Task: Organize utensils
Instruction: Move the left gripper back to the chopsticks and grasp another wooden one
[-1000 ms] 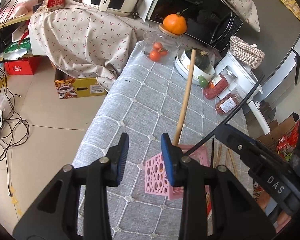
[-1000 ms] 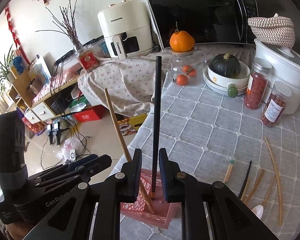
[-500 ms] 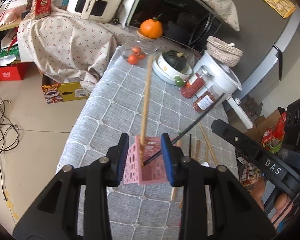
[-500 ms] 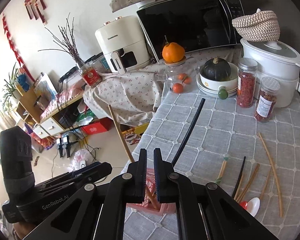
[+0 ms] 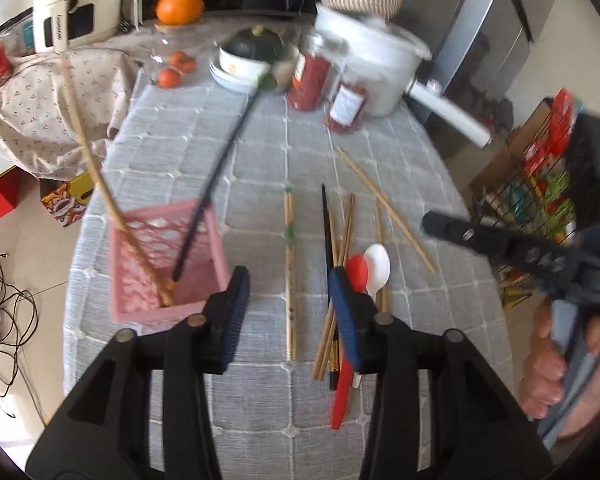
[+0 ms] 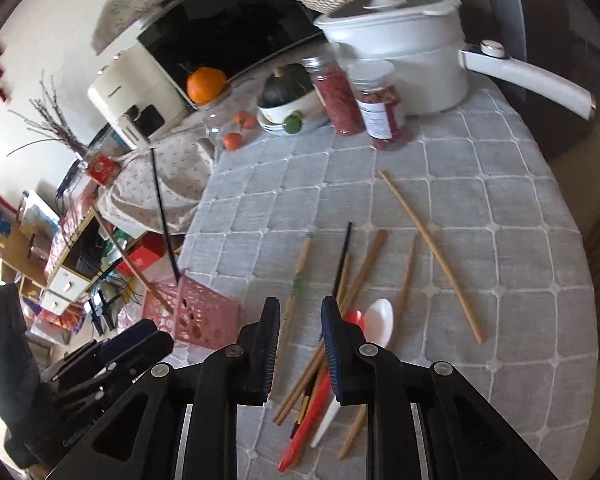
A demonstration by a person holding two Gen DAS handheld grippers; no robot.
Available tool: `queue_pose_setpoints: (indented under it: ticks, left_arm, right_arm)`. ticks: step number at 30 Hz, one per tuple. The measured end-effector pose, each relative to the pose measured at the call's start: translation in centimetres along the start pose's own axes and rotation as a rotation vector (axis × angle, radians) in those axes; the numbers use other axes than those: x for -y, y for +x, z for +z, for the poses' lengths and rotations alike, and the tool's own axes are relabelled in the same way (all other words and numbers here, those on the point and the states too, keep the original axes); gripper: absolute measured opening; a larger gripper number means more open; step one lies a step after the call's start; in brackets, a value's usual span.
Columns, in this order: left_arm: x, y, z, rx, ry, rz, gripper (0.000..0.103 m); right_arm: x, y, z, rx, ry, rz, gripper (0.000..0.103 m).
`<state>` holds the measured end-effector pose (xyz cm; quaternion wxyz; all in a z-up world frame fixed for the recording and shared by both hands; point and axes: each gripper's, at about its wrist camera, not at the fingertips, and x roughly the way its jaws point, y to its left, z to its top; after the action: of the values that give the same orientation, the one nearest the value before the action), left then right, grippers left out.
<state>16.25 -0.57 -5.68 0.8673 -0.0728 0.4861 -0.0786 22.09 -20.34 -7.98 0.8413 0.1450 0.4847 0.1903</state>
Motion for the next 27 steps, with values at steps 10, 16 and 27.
queue_pose_setpoints:
  ticks: [10,16,27]
  left_arm:
    - [2.8,8.1,1.8,-0.147,-0.032,0.081,0.055]
    - [5.4,8.4,0.5,-0.115,0.066,0.143,0.055]
    - [5.9,12.6,2.6,-0.116,0.067,0.297,0.053]
  right_arm:
    - [2.2,-2.4,-0.3,0.056,0.018,-0.054,0.048]
    - [3.5,-2.4,0.0,0.055,0.045,-0.060,0.048]
    - [4.6,-3.0,-0.1,0.069,0.098,-0.041,0.048]
